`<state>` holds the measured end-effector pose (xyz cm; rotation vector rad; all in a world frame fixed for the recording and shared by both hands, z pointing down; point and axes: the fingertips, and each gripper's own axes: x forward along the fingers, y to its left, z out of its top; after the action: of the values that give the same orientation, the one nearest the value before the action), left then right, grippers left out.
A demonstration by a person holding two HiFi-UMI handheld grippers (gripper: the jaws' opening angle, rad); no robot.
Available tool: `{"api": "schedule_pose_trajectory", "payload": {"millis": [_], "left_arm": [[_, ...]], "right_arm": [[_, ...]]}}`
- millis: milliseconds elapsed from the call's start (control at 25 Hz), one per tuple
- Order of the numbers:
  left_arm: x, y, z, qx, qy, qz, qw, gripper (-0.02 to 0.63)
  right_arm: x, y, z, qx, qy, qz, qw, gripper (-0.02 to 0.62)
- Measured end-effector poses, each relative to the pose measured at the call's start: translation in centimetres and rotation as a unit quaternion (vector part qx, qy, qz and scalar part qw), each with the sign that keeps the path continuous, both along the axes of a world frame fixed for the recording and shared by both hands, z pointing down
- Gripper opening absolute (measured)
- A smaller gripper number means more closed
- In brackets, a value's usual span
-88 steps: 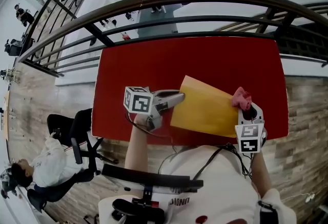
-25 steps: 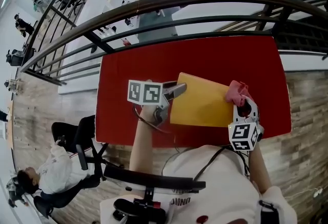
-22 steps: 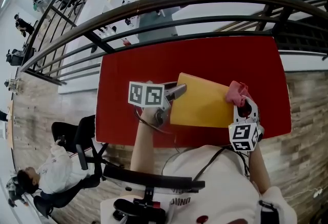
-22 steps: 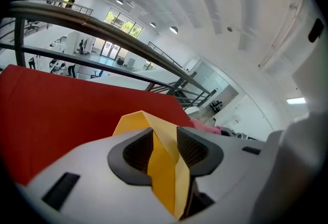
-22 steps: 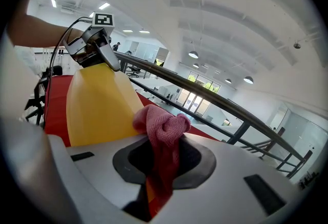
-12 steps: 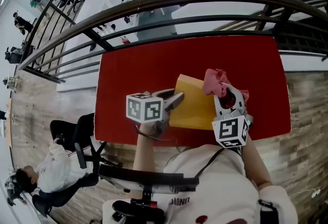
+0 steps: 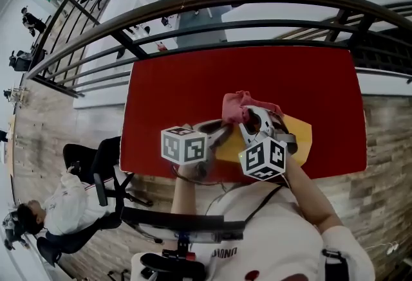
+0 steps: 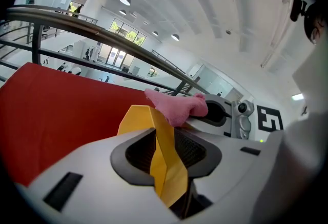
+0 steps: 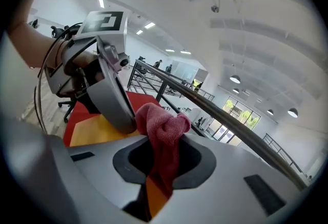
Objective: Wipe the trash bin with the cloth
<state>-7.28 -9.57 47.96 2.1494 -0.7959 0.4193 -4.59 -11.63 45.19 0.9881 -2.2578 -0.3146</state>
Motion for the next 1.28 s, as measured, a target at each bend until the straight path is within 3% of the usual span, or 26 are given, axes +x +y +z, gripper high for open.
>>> {"api": "schedule_pose_trajectory", "payload": {"millis": [240,680,840,1080,1280], "left_arm": [[0.0,0.0,0.0,0.0,-0.012,-0.01,0.9999,0.117],[0.2,-0.3,-0.3,0.001,-0.02,-0.029,0.9994,0.117],[0.3,-0.5,-0.3,0.011,-0.01,-0.035,0.9993,0.115],[-0.1,-0.1,-0.1,0.002,-0.028,-0.029,0.9992,0.115],[-0.4,0.7,0.1,-0.01,-0.039,-0.022,0.9989,0.115]], "right_arm": [[4.8,2.0,1.4,-0.01,0.033,0.023,0.999,0.061],[19.4,5.9,3.7,-0.042,0.062,0.185,0.98,0.061],[23.1,6.5,4.4,-0.059,0.028,0.247,0.967,0.061],[24.9,7.9,6.6,-0.103,-0.015,0.3,0.948,0.061],[23.8,5.7,4.1,-0.07,-0.026,0.282,0.957,0.061]]}}
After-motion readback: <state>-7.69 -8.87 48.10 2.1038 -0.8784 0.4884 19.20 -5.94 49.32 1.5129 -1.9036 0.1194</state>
